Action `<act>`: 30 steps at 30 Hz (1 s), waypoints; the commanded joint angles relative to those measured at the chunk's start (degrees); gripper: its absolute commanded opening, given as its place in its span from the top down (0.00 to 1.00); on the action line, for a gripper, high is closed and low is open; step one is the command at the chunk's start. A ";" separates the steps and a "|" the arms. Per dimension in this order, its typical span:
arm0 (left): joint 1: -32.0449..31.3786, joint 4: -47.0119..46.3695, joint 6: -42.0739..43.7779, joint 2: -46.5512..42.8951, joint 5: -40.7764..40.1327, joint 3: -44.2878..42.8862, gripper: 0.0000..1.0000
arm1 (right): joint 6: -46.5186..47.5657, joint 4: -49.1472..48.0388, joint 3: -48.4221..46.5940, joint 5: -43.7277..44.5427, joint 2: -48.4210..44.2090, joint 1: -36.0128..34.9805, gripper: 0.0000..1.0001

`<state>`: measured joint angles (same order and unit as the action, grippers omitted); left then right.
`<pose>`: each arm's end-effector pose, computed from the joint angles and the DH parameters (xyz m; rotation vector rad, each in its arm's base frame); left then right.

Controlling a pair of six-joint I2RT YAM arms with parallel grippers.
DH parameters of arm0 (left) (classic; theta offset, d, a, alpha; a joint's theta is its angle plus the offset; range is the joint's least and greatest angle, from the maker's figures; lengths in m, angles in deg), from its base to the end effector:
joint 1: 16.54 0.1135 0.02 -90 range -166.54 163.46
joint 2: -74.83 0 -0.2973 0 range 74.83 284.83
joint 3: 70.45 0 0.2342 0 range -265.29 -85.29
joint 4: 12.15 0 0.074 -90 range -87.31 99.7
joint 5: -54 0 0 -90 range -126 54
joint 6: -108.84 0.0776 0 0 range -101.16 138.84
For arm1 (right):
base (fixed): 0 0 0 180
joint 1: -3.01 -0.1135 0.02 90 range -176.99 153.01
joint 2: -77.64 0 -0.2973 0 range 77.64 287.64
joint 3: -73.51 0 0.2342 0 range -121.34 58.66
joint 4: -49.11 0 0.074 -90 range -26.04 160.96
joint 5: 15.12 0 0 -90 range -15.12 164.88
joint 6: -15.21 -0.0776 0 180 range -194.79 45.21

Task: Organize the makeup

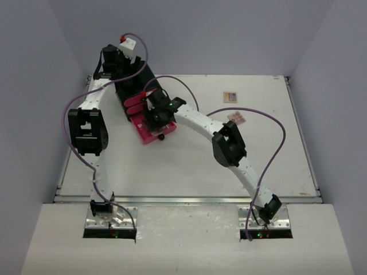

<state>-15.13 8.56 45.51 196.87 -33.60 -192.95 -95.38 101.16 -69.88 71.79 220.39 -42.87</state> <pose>0.5540 0.0104 0.3149 0.4505 1.8814 0.2878 0.4045 0.4231 0.1777 -0.5823 2.4854 0.5474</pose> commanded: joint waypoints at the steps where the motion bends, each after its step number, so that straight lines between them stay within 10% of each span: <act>1: -0.29 11.69 0.66 2.94 0.31 1.73 0.04 | -1.76 -3.62 -1.82 0.88 1.11 -0.27 1.00; 18: -0.35 11.62 0.57 3.03 0.77 2.01 0.04 | -9.58 -17.58 -2.93 4.77 6.04 -0.26 0.86; 30: -0.27 11.53 0.66 3.03 0.68 2.01 0.04 | -8.50 -19.36 2.51 1.44 -0.15 -1.13 0.29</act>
<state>-15.13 8.59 45.53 196.87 -33.38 -192.95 -103.97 83.07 -68.08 75.23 226.11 -43.16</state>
